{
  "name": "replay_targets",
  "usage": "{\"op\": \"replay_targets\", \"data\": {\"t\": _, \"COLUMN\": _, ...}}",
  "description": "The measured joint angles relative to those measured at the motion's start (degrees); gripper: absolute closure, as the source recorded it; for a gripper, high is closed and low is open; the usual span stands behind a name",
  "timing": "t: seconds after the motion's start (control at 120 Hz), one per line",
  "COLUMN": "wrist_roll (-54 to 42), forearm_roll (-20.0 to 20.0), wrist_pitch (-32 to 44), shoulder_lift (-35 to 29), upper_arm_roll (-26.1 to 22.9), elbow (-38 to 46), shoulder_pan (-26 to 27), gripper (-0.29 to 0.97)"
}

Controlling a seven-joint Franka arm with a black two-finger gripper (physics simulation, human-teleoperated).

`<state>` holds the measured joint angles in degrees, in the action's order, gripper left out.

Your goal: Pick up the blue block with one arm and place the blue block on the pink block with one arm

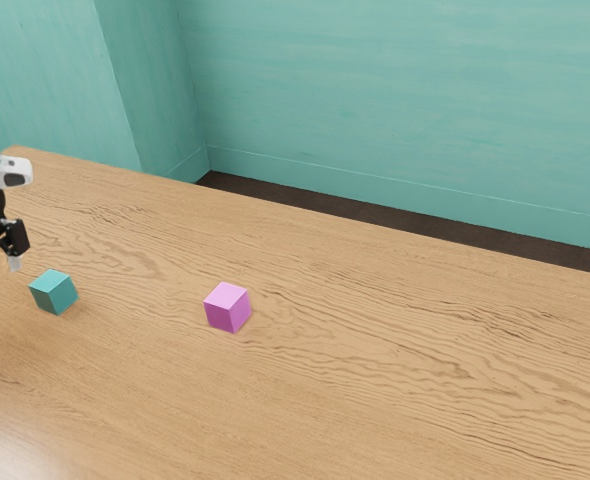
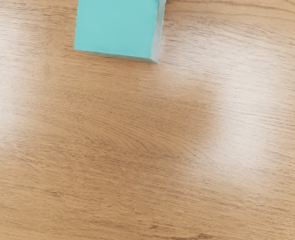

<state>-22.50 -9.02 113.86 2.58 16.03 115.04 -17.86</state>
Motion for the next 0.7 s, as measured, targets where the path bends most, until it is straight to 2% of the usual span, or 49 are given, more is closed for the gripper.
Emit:
{"op": "replay_targets", "data": {"t": 0.083, "wrist_roll": -1.9, "forearm_roll": 1.1, "wrist_pitch": 1.9, "shoulder_lift": 1.9, "upper_arm_roll": 0.6, "elbow": -1.7, "shoulder_pan": 0.4, "gripper": 0.02}}
{"op": "replay_targets", "data": {"t": 0.2, "wrist_roll": -4.3, "forearm_roll": 1.6, "wrist_pitch": 3.8, "shoulder_lift": 3.5, "upper_arm_roll": 0.8, "elbow": -4.3, "shoulder_pan": -1.9, "gripper": 0.02}}
{"op": "replay_targets", "data": {"t": 0.425, "wrist_roll": -7.9, "forearm_roll": 2.5, "wrist_pitch": 9.3, "shoulder_lift": 6.6, "upper_arm_roll": 0.7, "elbow": -5.1, "shoulder_pan": -0.7, "gripper": 0.02}}
{"op": "replay_targets", "data": {"t": 0.592, "wrist_roll": -10.8, "forearm_roll": 6.5, "wrist_pitch": 11.7, "shoulder_lift": 10.3, "upper_arm_roll": 1.1, "elbow": -4.9, "shoulder_pan": -3.7, "gripper": 0.02}}
{"op": "replay_targets", "data": {"t": 0.7, "wrist_roll": -12.5, "forearm_roll": 8.6, "wrist_pitch": 12.5, "shoulder_lift": 11.2, "upper_arm_roll": 1.1, "elbow": -4.5, "shoulder_pan": -3.8, "gripper": 0.02}}
